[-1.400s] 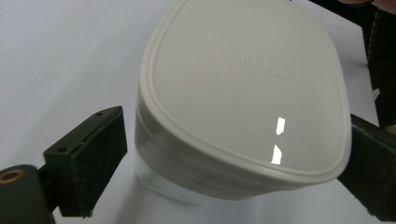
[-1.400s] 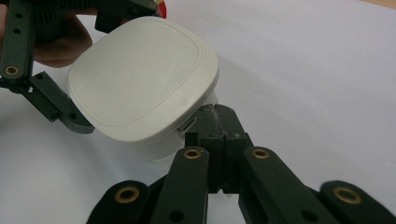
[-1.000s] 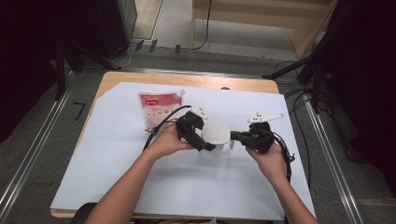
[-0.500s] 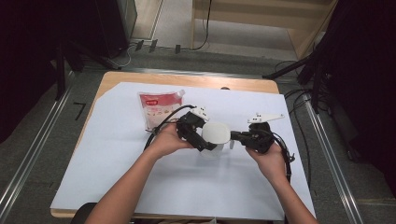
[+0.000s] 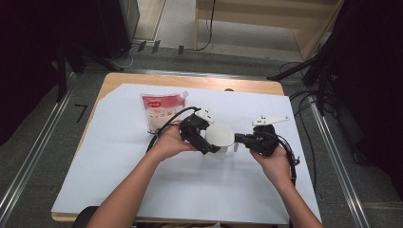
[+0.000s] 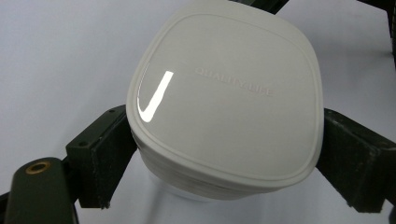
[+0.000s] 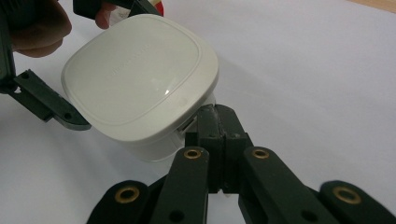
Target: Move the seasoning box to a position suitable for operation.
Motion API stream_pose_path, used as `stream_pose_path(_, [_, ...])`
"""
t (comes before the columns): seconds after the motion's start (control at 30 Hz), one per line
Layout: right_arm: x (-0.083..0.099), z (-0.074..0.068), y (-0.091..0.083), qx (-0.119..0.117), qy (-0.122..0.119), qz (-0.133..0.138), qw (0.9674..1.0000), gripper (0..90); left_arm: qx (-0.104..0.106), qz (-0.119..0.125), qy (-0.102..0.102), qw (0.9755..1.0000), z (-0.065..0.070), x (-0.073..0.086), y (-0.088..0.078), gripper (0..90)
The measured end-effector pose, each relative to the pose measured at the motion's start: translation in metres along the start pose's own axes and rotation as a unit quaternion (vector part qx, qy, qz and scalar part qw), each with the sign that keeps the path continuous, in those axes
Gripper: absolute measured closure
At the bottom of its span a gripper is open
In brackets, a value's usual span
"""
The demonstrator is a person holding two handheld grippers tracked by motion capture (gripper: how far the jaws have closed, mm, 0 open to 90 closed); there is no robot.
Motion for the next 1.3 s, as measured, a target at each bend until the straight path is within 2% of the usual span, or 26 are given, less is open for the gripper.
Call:
stream_pose_path(0.53, [0.007,0.005,-0.004,0.001,0.009,-0.013,0.9999,90.0,-0.005,-0.008,0.013,0.9999,0.001,0.001,-0.003,13.4])
stream_pose_path(0.63, [0.007,0.005,-0.004,0.002,0.012,-0.014,0.9998,90.0,-0.005,0.004,0.011,0.9999,0.001,-0.002,-0.006,14.0])
stream_pose_path(1.3, [0.008,0.004,-0.004,0.000,0.010,-0.012,0.9999,90.0,-0.028,-0.004,0.026,0.9993,0.003,-0.008,-0.012,14.0])
Point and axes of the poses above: each handheld gripper's, and its own axes: y roughly forward along the jaws, x roughly out of its underside, z roughly to its right, the point moved 9 cm from there along y, roughly forward along the jaws, and after that the axes turned 12 degrees about -x, right-handed, at the moved point
